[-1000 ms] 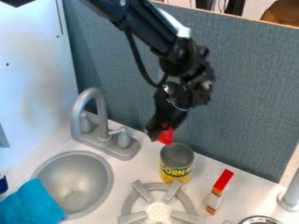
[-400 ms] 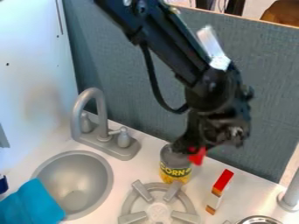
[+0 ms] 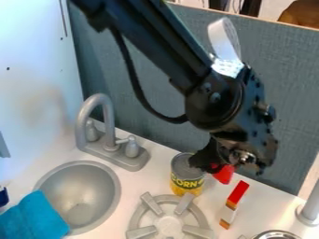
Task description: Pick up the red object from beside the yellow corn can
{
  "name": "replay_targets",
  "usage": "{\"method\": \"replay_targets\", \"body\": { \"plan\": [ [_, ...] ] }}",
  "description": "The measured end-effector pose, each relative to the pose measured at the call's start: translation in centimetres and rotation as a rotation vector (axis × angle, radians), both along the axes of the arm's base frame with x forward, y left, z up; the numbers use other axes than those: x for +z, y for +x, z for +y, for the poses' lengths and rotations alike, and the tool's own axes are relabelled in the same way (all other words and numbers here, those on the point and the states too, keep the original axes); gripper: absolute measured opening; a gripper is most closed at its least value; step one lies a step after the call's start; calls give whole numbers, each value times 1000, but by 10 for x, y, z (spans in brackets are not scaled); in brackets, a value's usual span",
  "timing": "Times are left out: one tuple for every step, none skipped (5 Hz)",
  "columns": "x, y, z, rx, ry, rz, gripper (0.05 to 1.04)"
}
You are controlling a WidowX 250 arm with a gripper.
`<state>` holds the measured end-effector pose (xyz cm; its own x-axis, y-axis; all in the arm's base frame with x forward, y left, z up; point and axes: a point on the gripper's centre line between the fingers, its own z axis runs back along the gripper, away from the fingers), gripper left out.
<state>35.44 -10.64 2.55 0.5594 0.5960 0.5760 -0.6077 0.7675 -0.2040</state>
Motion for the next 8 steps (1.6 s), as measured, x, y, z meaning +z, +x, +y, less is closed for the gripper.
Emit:
{"method": "replay_targets", "body": {
  "plan": [
    [3, -7, -5, -119, 13, 24, 833],
    [5, -12, -15, -254, 12, 59, 833],
    [3, -15, -19, -329, 31, 92, 833],
    [1, -11, -27, -407, 48, 119, 833],
    [-5, -3, -39, -467, 46, 160, 833],
    [-21, 8, -51, -516, 40, 226, 833],
    [-35, 24, -68, -553, 23, 280, 833],
    [-48, 38, -80, -568, 8, 308, 833]
  ]
}}
